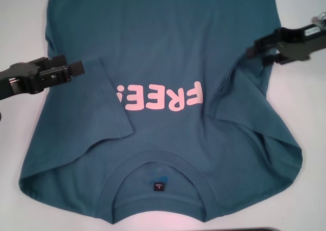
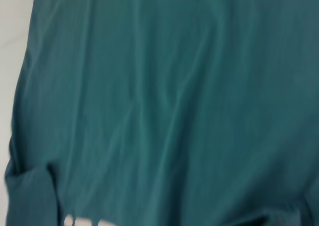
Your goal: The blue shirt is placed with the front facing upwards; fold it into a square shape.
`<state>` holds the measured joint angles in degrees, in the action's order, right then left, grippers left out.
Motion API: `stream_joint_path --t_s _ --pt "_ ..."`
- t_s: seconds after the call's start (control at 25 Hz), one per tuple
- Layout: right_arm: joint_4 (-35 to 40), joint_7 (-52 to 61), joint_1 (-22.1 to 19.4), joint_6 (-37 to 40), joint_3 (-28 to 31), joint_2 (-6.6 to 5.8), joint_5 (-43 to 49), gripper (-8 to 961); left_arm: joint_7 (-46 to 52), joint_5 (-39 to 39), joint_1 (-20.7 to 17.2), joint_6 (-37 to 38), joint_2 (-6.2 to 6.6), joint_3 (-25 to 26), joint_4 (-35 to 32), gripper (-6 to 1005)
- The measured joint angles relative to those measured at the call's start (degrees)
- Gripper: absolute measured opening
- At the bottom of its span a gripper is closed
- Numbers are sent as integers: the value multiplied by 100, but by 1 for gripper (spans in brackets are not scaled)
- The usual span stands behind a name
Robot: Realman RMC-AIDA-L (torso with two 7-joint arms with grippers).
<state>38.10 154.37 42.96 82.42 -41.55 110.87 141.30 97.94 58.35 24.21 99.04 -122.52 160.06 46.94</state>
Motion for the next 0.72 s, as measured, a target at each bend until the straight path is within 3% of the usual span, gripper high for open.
stream_joint_path --t_s 0.28,0.4,0.56,0.72 --pt "-137 -778 120 -1340 -22 427 -472 615 5 112 -5 0 -10 2 -40 859" --pt "-436 -1144 200 -1734 -33 522 -695 615 6 127 -22 0 -16 2 -43 859" --pt "-335 -1214 274 -1345 -41 487 -722 615 15 142 -38 1 -9 28 -22 859" --pt "67 -1218 196 -322 -68 254 -653 615 75 142 -36 0 9 87 -5 859"
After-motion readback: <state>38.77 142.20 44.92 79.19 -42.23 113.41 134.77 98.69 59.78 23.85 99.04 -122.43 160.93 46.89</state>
